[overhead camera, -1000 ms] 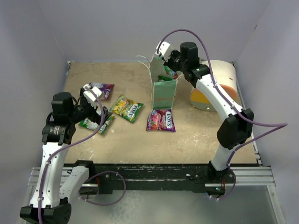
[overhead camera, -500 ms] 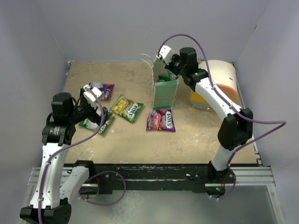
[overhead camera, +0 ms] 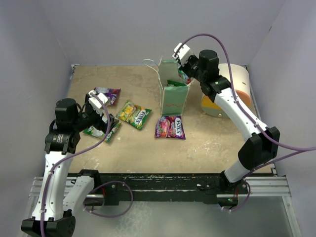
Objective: Place the snacks into the paper bag
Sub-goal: Place the snack in the paper bag.
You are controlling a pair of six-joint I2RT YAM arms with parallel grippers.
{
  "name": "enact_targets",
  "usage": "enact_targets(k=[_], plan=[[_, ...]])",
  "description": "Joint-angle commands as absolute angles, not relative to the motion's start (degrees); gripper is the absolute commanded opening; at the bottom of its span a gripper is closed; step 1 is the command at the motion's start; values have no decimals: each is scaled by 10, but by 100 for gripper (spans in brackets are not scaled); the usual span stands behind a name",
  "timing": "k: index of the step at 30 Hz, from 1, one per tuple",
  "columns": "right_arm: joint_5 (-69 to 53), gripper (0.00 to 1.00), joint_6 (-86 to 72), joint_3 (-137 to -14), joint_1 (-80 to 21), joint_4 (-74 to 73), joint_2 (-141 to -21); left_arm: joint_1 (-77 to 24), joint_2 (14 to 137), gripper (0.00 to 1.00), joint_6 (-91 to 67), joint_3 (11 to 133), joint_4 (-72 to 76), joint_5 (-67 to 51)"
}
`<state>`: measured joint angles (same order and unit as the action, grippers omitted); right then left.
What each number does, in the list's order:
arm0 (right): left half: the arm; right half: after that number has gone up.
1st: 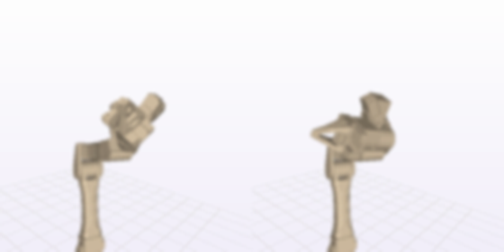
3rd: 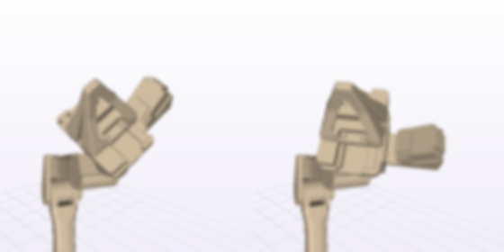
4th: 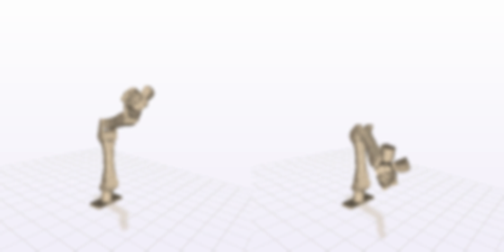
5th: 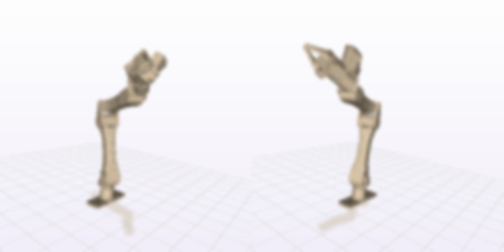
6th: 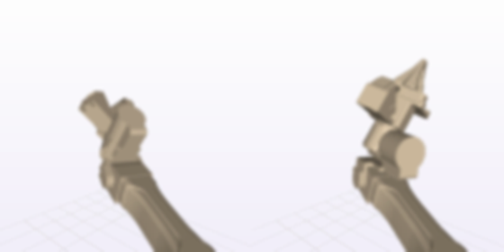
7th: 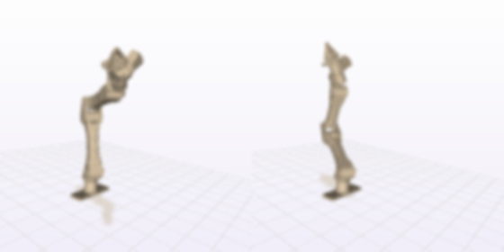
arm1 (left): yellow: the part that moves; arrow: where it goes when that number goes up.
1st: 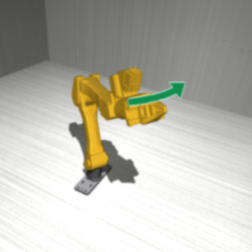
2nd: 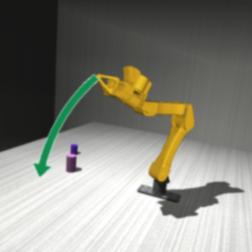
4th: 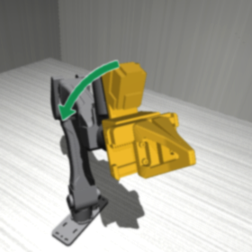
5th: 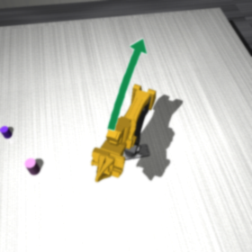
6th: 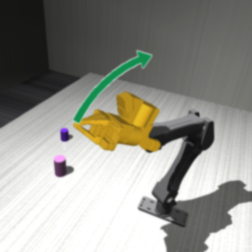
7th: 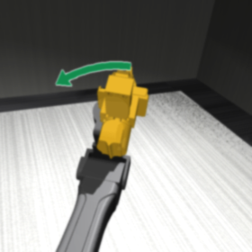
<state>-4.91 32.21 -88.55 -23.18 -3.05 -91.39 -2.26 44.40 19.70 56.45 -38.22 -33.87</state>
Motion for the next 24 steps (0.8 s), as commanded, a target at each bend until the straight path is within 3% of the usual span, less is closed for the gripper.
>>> enact_targets(k=[1, 24], plan=[[-63, 0, 306, -876, -229, 9, -899, -18, 437, 99, 204, 566, -359, -354], [-57, 0, 283, -896, -230, 0, -971, -18, 436, 99, 209, 563, -362, -357]])
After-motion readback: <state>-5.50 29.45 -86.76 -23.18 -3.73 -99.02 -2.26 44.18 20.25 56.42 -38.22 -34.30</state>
